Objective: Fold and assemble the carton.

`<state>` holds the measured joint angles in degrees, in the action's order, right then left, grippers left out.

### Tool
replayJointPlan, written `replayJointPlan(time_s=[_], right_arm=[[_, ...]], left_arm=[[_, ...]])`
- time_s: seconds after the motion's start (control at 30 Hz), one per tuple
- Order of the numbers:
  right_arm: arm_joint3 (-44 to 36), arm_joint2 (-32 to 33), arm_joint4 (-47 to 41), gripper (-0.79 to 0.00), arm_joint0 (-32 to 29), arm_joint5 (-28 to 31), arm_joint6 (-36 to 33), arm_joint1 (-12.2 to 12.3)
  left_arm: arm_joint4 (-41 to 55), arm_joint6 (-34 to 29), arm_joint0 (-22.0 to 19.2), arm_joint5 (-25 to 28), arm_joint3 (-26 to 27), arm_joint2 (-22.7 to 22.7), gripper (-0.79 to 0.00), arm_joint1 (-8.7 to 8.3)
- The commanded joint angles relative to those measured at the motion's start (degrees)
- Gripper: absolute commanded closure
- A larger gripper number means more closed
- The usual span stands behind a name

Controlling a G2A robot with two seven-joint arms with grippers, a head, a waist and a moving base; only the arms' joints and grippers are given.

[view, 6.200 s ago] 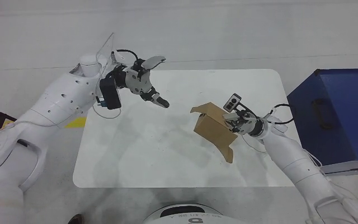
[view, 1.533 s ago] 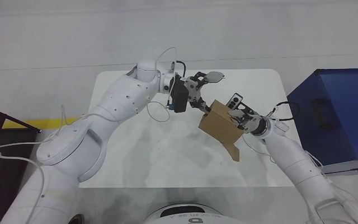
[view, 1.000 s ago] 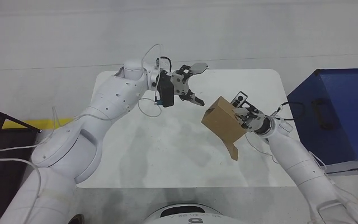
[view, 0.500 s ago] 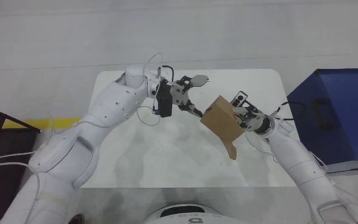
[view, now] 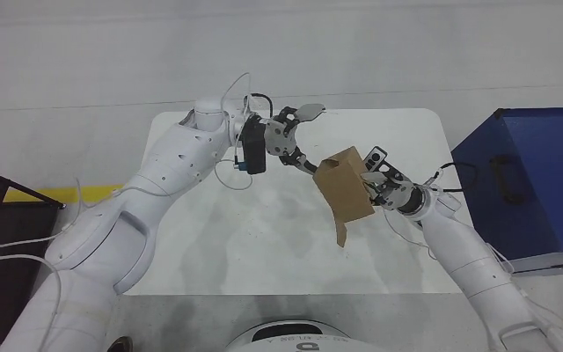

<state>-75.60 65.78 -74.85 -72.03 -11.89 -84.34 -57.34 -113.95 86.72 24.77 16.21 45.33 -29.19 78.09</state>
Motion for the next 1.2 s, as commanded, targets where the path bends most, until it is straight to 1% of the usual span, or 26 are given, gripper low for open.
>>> replayJointPlan(time_s=[0.0,0.2,0.3,0.43,0.5,0.63,0.83,1.17], right_arm=[[0.0,0.1,0.3,0.0,-0.1,-0.2,0.0,0.0],[-0.2,0.6,2.6,0.0,-0.4,-1.2,-1.3,0.0],[-0.3,0.5,5.4,0.0,-0.1,-1.6,-1.6,0.1],[-0.4,0.6,5.6,0.0,0.1,-1.9,-1.7,0.0],[-0.3,0.6,5.7,0.0,0.3,-2.0,-1.7,-0.1],[0.1,0.5,5.4,0.0,0.6,-2.3,-1.7,-0.3],[0.5,0.7,5.7,0.0,0.5,-2.2,-2.1,-0.5],[0.9,0.5,6.9,0.0,0.5,-2.4,-2.6,-0.8]], left_arm=[[-0.1,0.4,-0.1,-0.1,-0.5,-0.2,-0.785,-0.07],[-0.1,0.8,-0.4,-1.3,-3.6,-2.2,-0.785,-0.96],[-0.2,0.9,-0.2,-1.7,-3.3,-2.9,-0.785,-1.37],[-0.9,0.5,0.1,-0.9,-0.7,-2.6,-0.785,-1.34],[-1.6,0.0,0.2,0.0,0.7,-1.8,-0.785,-0.94],[-3.1,-2.2,-0.2,1.8,2.5,0.7,-0.785,0.5],[-2.5,-2.2,-1.4,1.3,0.9,2.3,-0.785,2.51],[-1.7,-1.8,-2.1,-0.5,-2.3,3.8,-0.785,5.11]])
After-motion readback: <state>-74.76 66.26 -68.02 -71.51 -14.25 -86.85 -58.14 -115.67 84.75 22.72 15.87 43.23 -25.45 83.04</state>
